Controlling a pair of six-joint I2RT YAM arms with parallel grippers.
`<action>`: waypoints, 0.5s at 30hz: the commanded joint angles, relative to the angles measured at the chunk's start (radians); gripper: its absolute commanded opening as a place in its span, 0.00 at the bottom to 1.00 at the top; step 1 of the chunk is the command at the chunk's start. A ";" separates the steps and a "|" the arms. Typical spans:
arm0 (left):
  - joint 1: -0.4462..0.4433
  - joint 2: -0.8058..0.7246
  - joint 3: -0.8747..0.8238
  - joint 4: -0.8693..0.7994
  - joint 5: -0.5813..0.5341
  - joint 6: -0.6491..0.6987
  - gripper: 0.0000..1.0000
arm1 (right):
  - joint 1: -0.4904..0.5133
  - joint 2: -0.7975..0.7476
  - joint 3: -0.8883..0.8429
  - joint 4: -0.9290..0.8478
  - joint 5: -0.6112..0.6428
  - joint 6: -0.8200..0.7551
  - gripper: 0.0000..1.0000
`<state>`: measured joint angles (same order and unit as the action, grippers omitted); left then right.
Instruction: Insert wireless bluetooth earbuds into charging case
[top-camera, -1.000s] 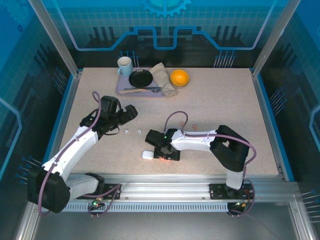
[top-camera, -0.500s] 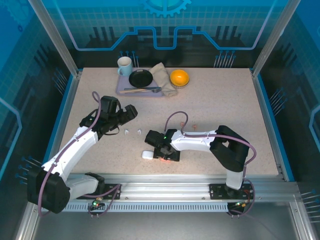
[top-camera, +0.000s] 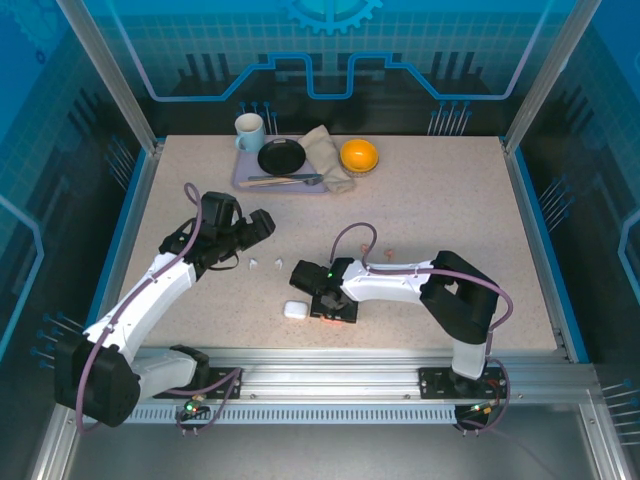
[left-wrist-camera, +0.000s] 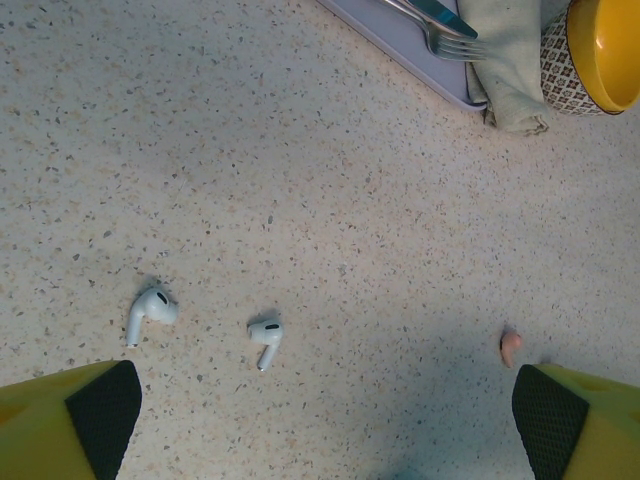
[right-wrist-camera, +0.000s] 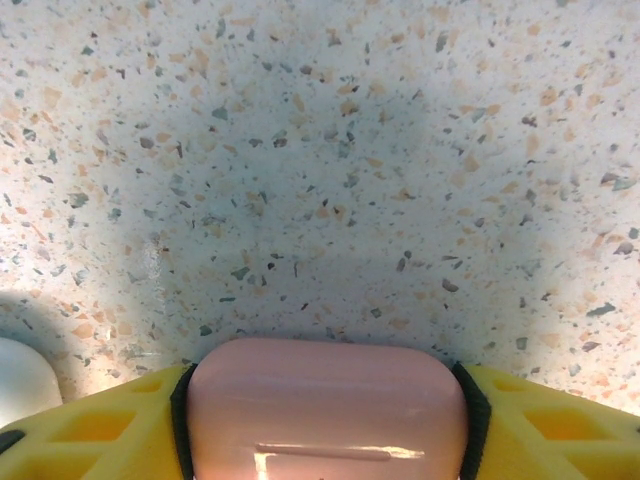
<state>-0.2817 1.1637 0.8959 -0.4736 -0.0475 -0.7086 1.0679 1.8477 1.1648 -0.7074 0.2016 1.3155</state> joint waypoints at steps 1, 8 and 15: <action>-0.007 -0.003 0.003 0.011 0.006 -0.006 0.99 | 0.004 -0.040 -0.019 -0.016 -0.017 0.033 0.56; -0.007 -0.014 -0.034 0.103 0.092 0.011 0.99 | -0.061 -0.191 -0.109 0.028 0.027 0.059 0.54; -0.007 -0.064 -0.190 0.417 0.320 -0.041 0.99 | -0.188 -0.337 -0.189 0.100 0.008 0.066 0.53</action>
<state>-0.2817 1.1343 0.7616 -0.2329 0.1356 -0.7139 0.9241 1.5562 1.0054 -0.6437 0.2043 1.3582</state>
